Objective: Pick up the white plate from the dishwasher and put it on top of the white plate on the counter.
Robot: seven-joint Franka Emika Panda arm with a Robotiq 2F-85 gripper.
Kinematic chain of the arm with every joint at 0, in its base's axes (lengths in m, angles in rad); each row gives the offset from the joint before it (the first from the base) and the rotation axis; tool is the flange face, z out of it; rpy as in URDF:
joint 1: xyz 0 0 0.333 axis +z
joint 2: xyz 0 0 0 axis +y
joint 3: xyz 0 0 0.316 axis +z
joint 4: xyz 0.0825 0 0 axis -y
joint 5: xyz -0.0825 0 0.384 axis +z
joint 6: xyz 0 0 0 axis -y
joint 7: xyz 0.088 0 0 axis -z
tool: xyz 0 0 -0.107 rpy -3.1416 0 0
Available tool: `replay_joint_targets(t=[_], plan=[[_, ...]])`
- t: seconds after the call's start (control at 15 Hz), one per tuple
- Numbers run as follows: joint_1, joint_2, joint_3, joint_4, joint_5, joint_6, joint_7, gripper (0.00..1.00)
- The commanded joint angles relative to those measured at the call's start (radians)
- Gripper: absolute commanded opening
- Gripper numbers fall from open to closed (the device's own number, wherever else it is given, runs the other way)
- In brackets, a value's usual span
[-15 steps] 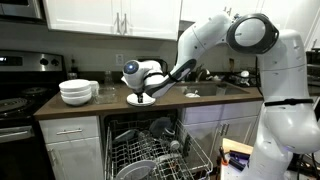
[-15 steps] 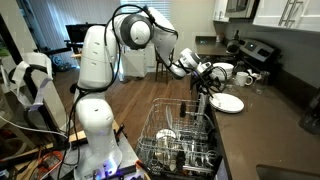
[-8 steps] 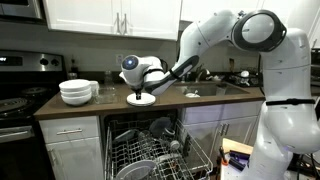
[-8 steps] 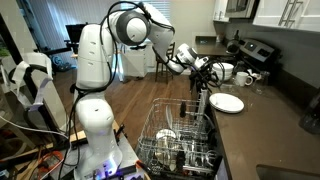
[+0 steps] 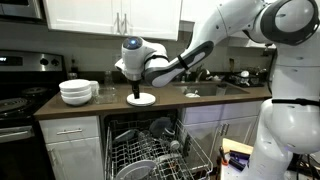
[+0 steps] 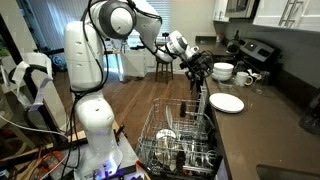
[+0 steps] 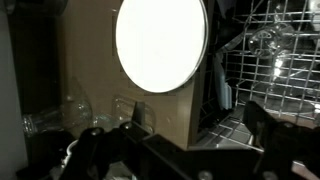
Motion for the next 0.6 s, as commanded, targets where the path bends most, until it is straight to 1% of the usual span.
replay_joint_targets(t=[0.0, 0.2, 0.33, 0.47, 0.53], plan=[[-0.001, -0.081, 0.018, -0.064, 0.187, 0.007, -0.177, 1.0], [0.002, -0.109, 0.019, -0.086, 0.325, -0.001, -0.284, 1.0], [0.005, -0.124, 0.016, -0.102, 0.384, -0.005, -0.333, 1.0], [0.008, -0.141, 0.016, -0.121, 0.401, -0.004, -0.362, 1.0], [0.008, -0.1, 0.013, -0.082, 0.368, -0.003, -0.309, 1.0]])
